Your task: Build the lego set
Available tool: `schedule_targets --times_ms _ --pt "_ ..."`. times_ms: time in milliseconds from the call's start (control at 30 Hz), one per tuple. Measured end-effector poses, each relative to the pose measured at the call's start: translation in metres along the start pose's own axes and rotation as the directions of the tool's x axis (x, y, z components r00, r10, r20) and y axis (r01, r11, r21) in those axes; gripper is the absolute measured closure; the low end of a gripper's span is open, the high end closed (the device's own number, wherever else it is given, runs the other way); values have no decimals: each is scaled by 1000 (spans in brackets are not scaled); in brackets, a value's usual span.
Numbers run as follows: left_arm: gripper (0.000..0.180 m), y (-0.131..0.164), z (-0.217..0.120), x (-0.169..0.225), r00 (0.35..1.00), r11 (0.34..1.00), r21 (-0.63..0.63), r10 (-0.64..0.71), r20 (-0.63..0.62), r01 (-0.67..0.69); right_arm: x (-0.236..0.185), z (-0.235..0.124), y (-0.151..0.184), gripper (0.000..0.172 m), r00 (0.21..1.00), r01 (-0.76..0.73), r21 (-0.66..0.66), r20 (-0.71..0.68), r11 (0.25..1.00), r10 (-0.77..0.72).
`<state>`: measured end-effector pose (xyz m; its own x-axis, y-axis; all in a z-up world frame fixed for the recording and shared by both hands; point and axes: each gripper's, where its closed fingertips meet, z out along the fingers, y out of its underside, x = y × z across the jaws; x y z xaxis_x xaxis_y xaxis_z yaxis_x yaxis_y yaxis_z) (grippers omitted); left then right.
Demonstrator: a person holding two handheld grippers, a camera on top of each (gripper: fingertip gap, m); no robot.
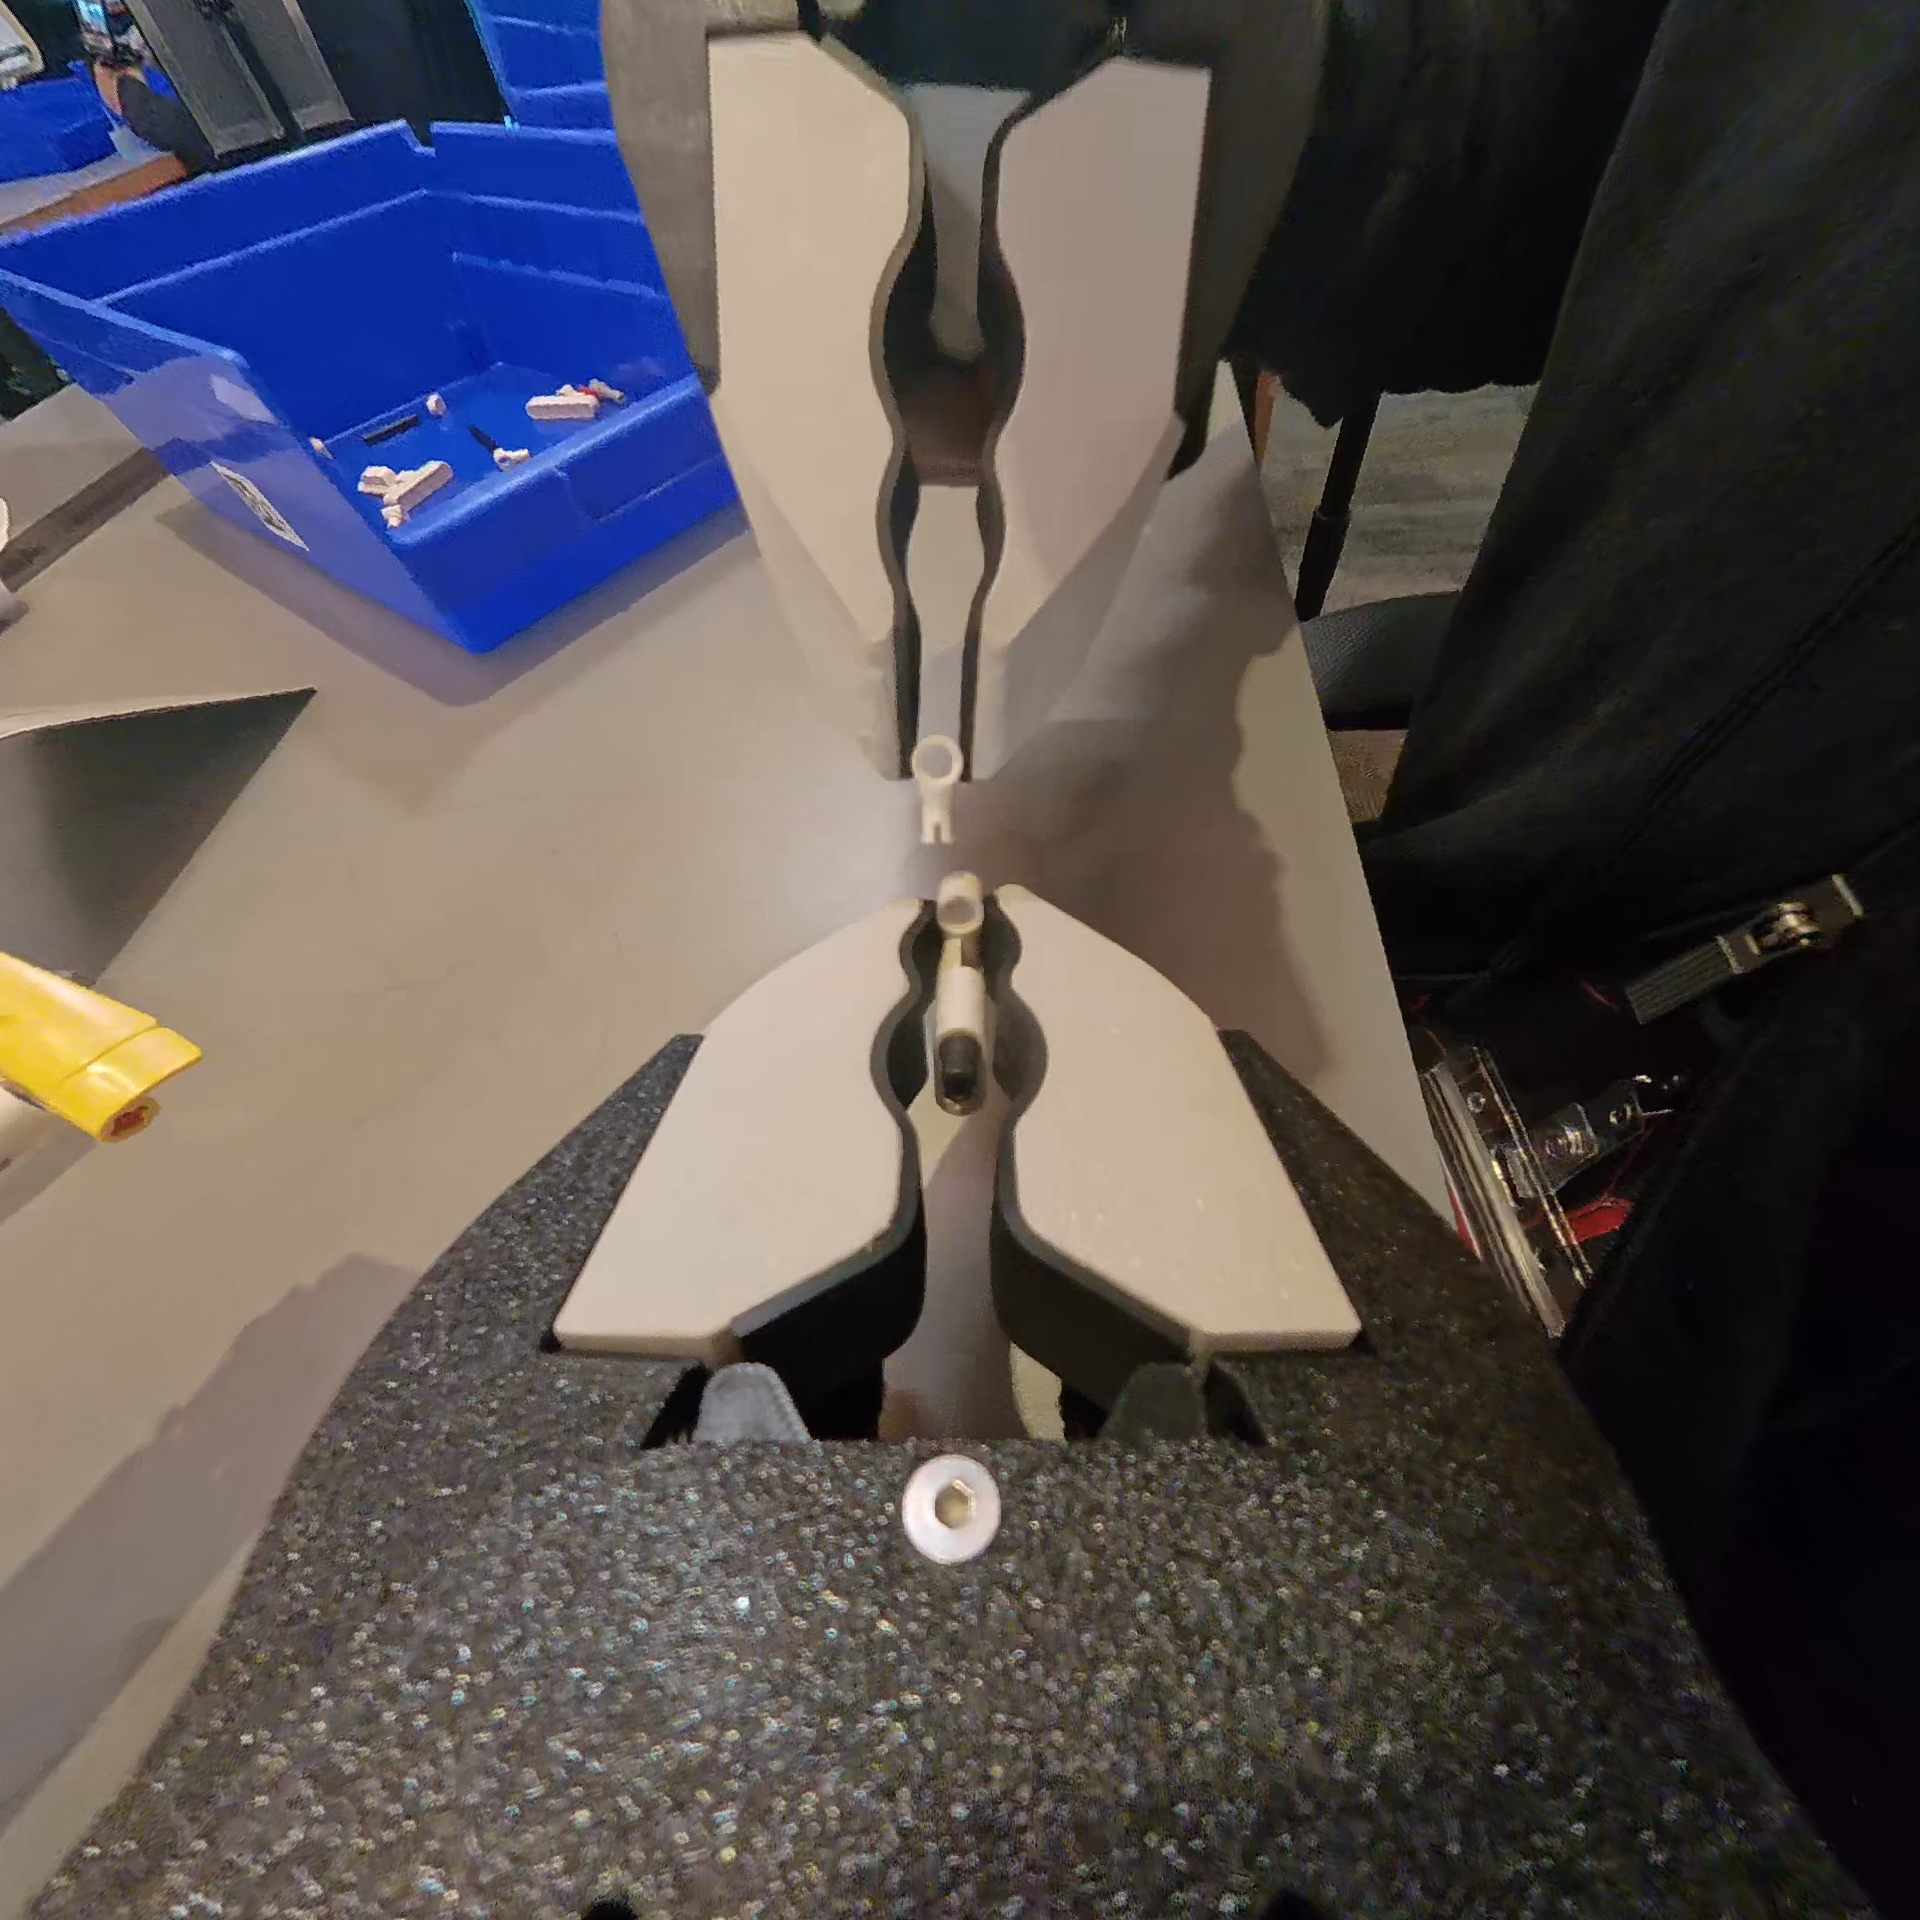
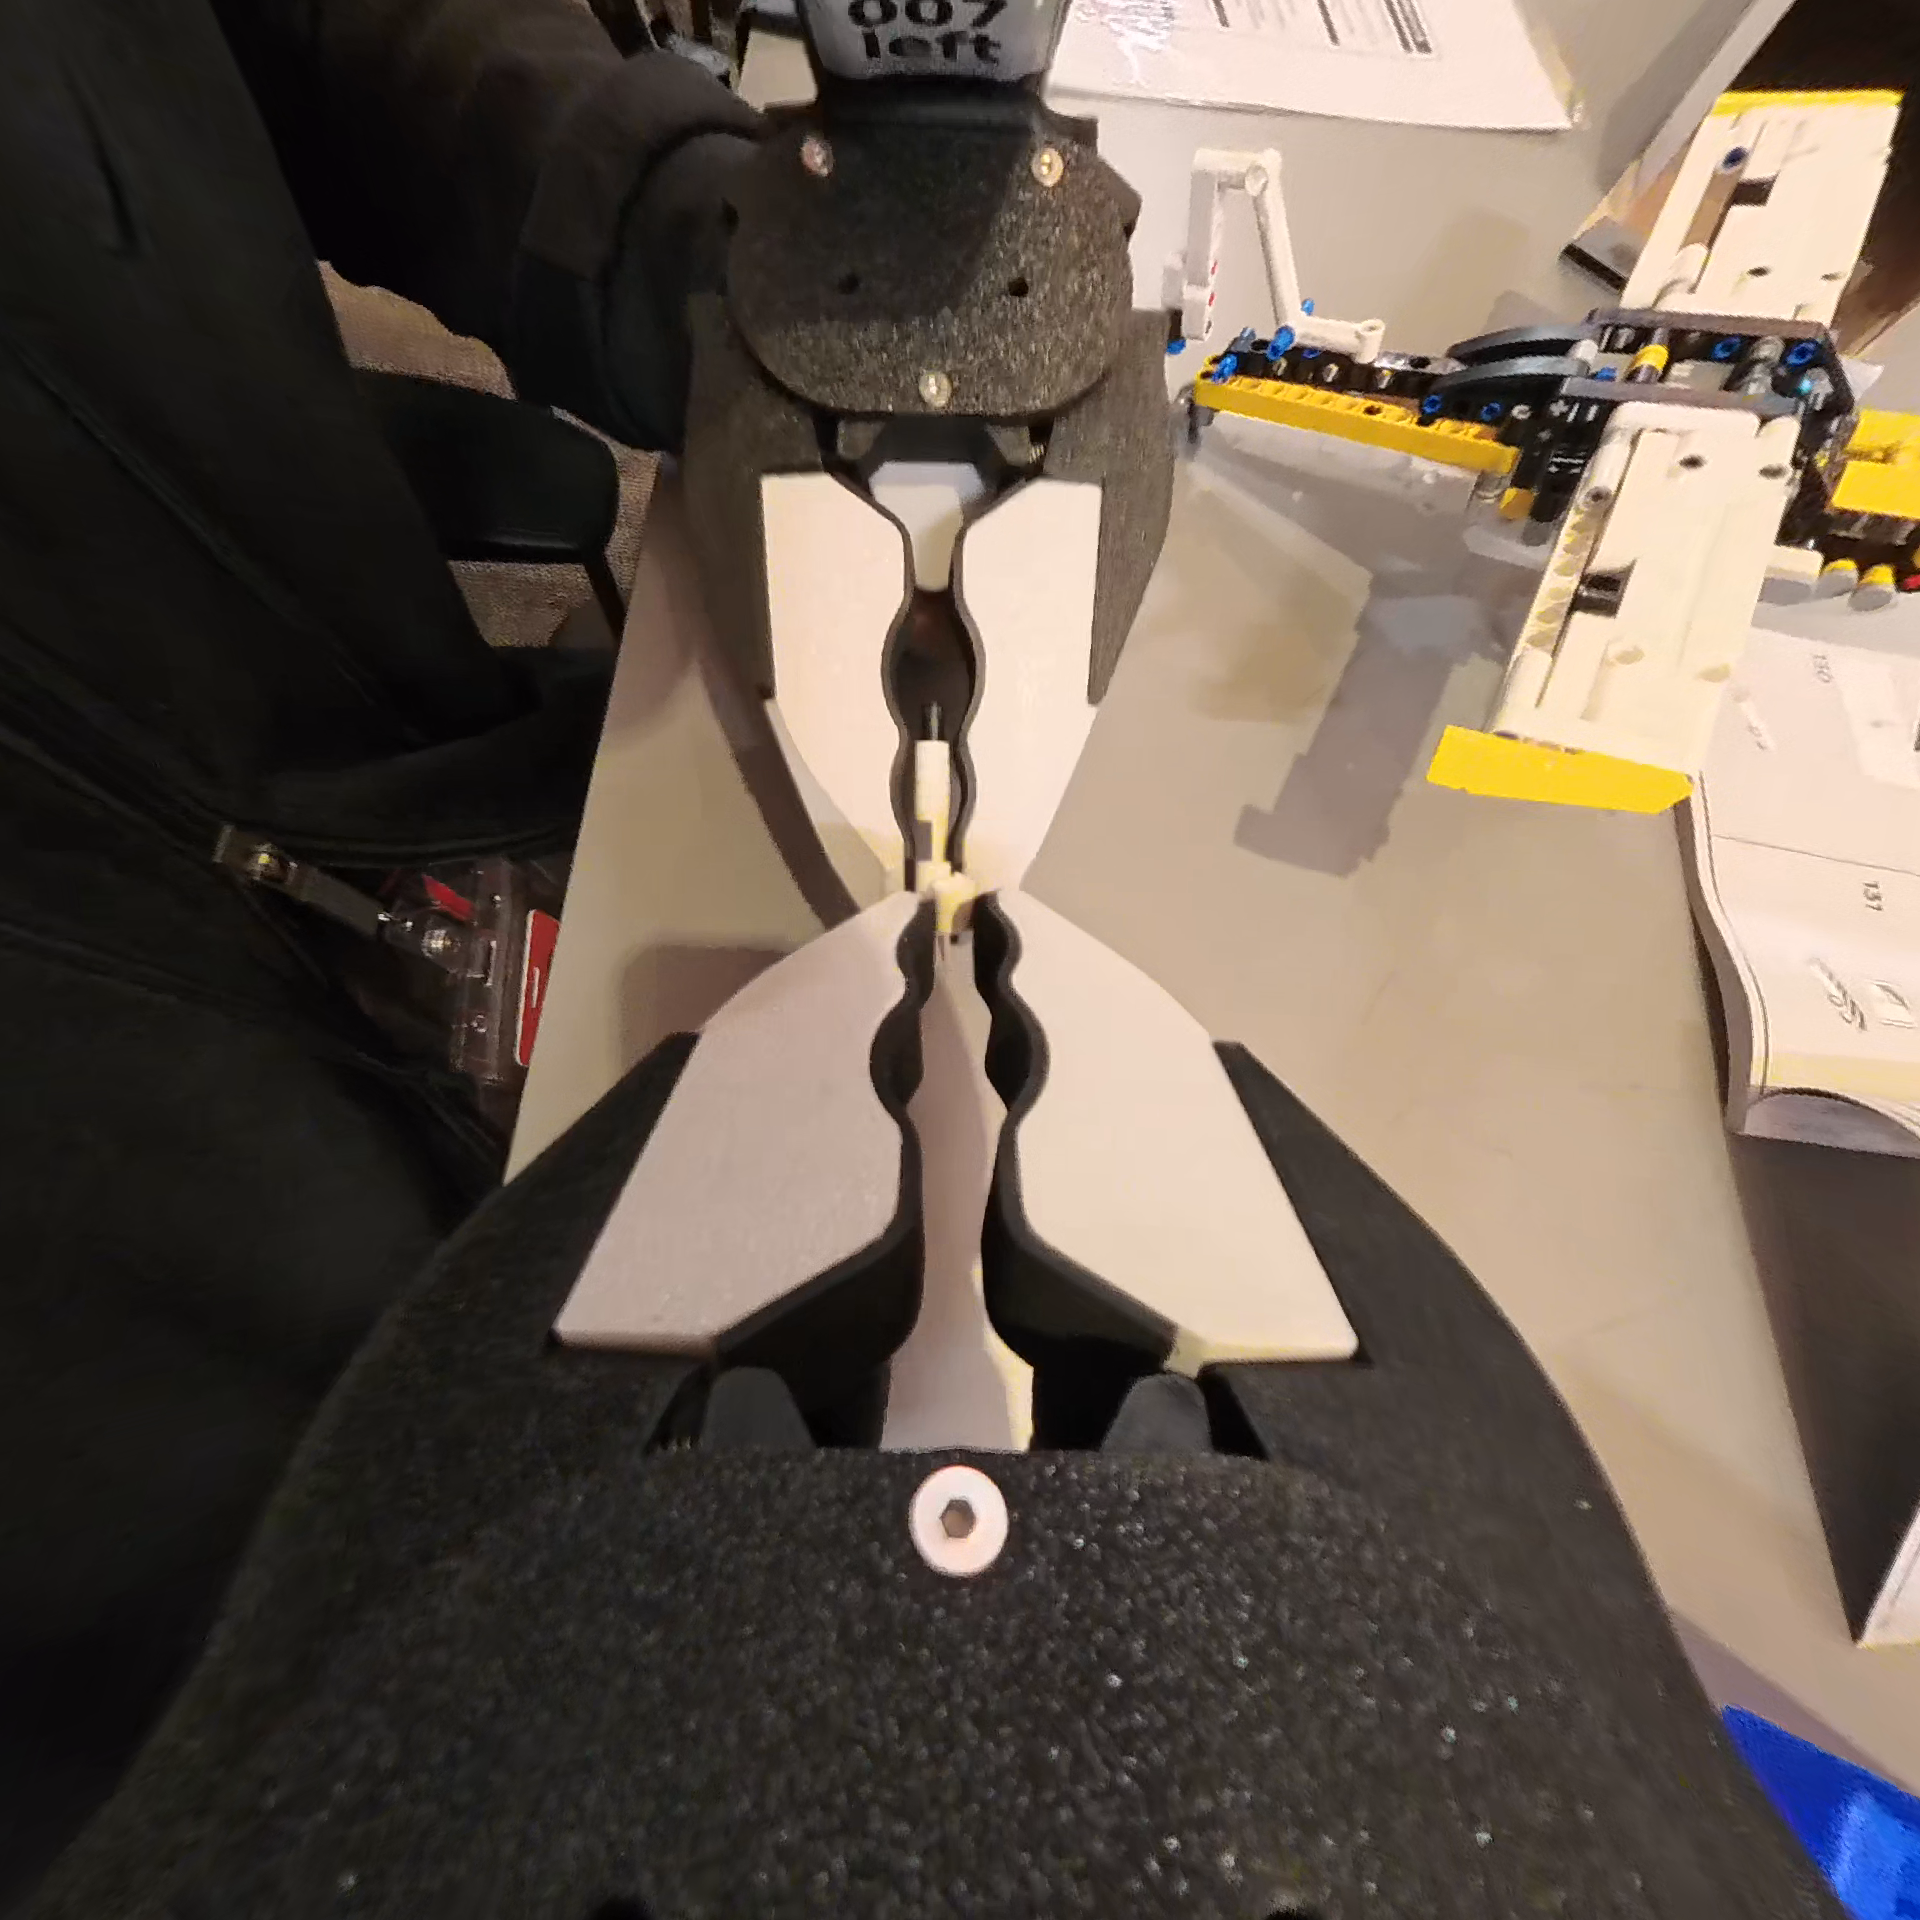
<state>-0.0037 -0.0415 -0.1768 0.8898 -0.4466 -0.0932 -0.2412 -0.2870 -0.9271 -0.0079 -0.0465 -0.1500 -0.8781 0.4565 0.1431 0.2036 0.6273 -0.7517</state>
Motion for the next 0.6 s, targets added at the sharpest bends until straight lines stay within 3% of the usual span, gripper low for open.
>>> schedule_targets --times_ms 400,600 --pt "173 -1 -2 -2 1000 1000 15 -10 -3 10 10 -1 3 165 992 -2 73 -125 997 11" --pt "173 -3 -1 -7 1000 1000 27 14 2 -14 7 -2 4 165 993 17 79 -119 997 -8"
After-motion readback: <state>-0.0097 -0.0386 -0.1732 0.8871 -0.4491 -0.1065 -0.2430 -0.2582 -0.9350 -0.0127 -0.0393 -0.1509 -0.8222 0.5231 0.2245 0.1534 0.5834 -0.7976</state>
